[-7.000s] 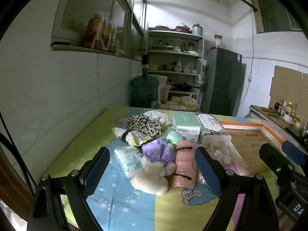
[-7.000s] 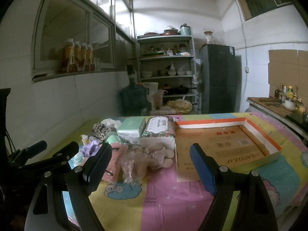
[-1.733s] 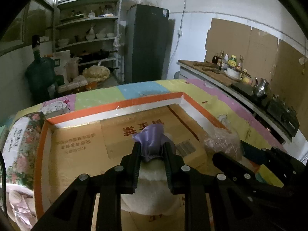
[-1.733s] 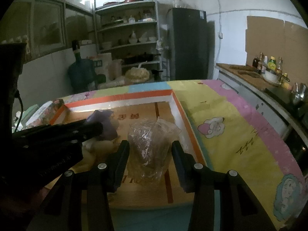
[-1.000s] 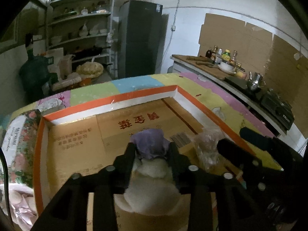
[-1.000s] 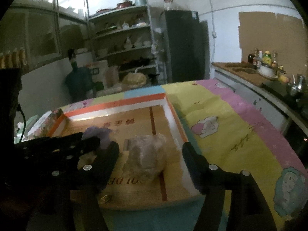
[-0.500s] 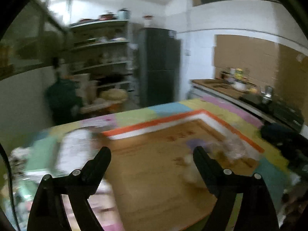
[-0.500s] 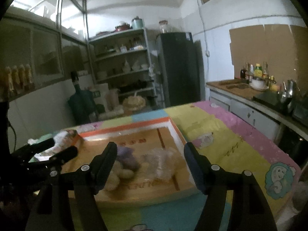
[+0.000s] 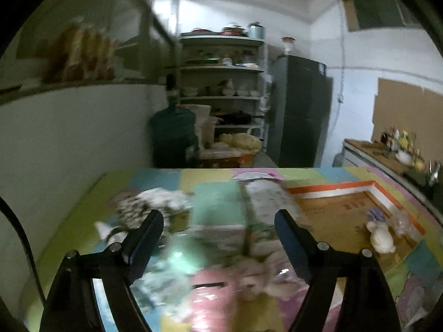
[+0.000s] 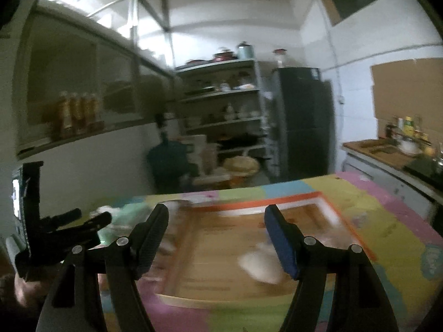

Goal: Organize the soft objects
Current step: 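Move both tools back to the pile of soft items, then grasp the pink eye mask in plastic with the right tool while the left tool grasps a white tissue pack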

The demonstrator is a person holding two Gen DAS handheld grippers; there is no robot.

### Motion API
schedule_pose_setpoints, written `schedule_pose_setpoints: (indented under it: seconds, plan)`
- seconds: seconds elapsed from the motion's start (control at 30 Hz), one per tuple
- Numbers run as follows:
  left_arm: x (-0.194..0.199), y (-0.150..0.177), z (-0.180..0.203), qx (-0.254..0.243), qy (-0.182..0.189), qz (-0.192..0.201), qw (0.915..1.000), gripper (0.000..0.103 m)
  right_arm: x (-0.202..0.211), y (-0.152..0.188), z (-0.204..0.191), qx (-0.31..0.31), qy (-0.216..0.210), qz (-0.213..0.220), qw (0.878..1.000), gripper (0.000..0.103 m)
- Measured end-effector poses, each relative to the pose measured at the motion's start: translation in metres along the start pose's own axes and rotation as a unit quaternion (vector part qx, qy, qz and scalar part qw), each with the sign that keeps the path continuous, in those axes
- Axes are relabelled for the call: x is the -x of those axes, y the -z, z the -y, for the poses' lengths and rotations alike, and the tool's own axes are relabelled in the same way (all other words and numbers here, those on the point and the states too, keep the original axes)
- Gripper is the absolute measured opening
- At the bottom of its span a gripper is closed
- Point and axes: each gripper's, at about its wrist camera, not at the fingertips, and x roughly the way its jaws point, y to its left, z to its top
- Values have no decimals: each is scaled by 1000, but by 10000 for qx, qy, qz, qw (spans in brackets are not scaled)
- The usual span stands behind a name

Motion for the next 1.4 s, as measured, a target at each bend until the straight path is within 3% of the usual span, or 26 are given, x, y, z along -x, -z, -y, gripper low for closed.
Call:
schedule_pose_setpoints:
  seconds: [0.23, 0.53, 0.9, 1.17, 1.4]
  plan:
    - [12, 4, -53, 221, -317, 37, 9992, 83, -18, 4, -71, 269, -605, -192, 9976, 74]
    - [20, 10, -91, 303, -550, 33, 9980, 83, -36, 14, -118, 488, -1032, -414, 9926, 74]
    - [20, 25, -120, 433, -629, -128, 9970, 83, -60, 32, -151, 559, -1327, -791, 9864, 74]
    - [7, 46, -147, 678, -528, -511, 9950, 83, -99, 73, -164, 2, -1465, -1747, 9737, 74]
    - [-1, 62, -153, 705, -357, -767, 9939, 83, -119, 87, -170, -149, -1236, -2021, 9714, 74]
